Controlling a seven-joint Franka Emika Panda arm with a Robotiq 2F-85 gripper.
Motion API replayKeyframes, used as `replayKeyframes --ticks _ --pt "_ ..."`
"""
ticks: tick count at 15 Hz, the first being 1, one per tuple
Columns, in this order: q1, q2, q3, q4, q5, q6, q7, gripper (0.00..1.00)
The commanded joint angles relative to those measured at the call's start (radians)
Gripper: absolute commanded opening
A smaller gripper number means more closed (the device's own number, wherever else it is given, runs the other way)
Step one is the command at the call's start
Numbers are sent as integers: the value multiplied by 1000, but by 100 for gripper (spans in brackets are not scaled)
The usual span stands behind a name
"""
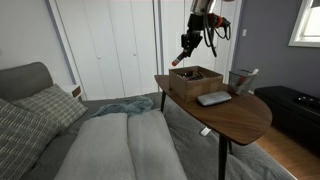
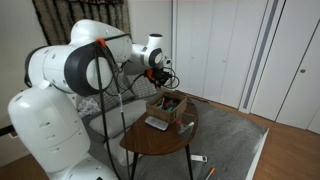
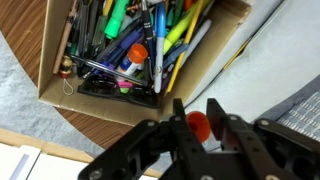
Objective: Move a stick of glue from the box to the penholder
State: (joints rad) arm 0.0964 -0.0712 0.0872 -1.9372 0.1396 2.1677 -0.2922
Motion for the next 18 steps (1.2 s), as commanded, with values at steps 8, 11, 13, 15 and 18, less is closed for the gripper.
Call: replayKeyframes --ticks 8,11,13,15,18 --pt "-166 -272 -137 -114 -312 -407 78 7" --pt "-188 -256 -160 -97 -351 -469 90 7" --pt "-184 -233 -163 -95 -349 -479 94 7" --pt "-181 -218 -168 -103 -335 -457 101 7" --pt "-171 -187 -170 -99 -303 -460 97 7"
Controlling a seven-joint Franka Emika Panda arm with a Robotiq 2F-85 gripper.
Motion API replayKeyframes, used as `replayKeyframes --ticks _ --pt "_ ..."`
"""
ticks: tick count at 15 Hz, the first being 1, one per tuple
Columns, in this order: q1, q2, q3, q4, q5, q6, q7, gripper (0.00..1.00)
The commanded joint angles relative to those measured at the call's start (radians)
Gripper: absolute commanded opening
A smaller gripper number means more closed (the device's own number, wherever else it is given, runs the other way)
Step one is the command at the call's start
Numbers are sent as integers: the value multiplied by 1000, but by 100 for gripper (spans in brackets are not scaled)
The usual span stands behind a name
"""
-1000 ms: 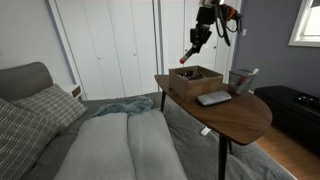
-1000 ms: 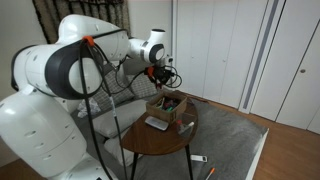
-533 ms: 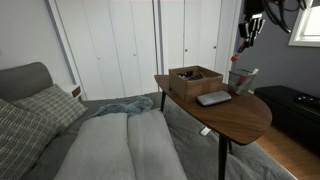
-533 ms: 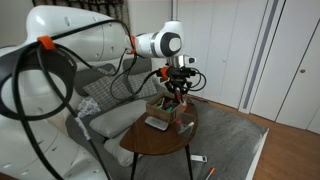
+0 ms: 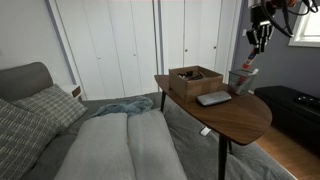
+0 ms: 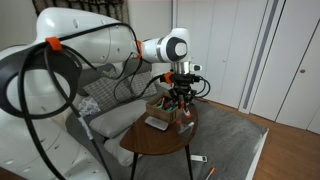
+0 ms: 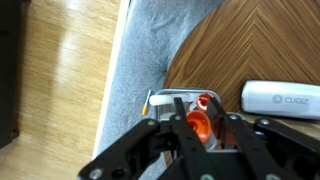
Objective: Move a stick of glue from the box to the penholder
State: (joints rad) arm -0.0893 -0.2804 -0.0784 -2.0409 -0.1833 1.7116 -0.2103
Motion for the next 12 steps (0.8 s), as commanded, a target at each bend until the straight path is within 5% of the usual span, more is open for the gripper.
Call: replayKeyframes --ticks 1,2,9,10,11,12 --pt "18 30 -3 6 21 -17 5 7" --pt "17 36 -3 5 18 -20 13 53" --pt "35 -12 -2 -32 96 100 0 96" --pt "44 -42 8 -47 97 140 1 99" --pt "30 37 -2 2 68 81 5 83" --pt "38 21 2 1 75 102 5 91"
